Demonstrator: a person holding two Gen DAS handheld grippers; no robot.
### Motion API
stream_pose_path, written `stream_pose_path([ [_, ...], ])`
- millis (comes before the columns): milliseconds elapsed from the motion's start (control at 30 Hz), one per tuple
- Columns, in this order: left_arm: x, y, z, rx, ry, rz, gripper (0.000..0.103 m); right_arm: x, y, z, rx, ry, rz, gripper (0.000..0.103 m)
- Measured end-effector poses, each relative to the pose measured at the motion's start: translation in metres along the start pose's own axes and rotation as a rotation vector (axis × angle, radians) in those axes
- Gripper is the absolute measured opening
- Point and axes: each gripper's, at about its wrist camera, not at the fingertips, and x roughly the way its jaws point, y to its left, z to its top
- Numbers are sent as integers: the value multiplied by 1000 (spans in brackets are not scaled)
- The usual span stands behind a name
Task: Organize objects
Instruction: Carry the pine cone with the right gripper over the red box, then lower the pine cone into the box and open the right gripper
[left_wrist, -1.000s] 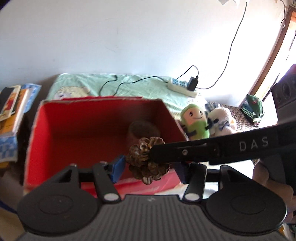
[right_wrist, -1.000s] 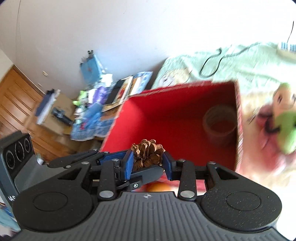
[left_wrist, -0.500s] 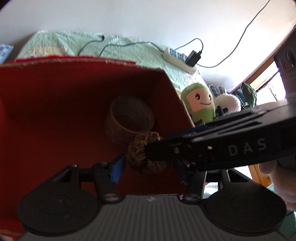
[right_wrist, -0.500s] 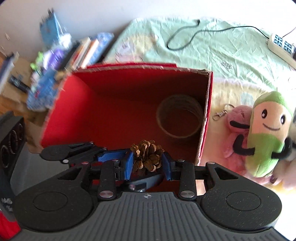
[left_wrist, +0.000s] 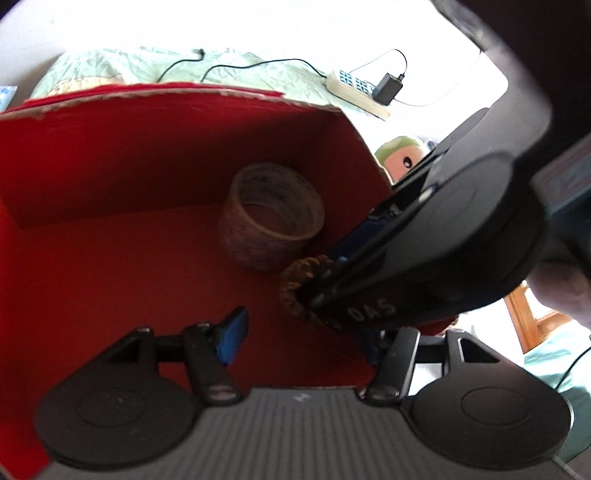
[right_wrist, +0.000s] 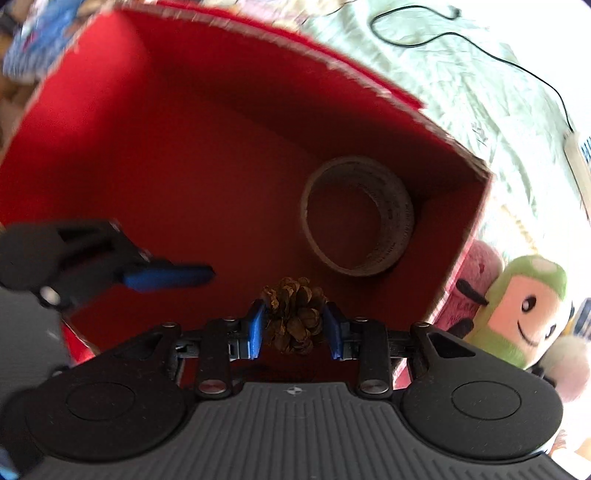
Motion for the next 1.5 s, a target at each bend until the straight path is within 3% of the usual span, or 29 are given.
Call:
stream_pose_path([
  [67,-6,7,-1,-11,-8,-1,66,4,6,2,-42,30,-19,38],
  [267,-19,11,-6,12,-12,3,71,15,10,4,-103,92,-28,32],
  [533,-32,14,-6,35,-28,19,71,23,6,-1,-96,91,-37,31],
  [800,-45,13,-7,47,-62,75,71,24,-5,-8,11,-3,20,31],
  [1167,-68,11,-2,1,-108,237,76,22,-13,-41,99,-103,75,31],
  [1433,-77,-8,-4,-7,-113,365,77,0,-16,-82,151,-214,112,32],
  [1500,-79,-14,-7,-9,-112,394,77,-12,-23,-76,162,-245,116,33],
])
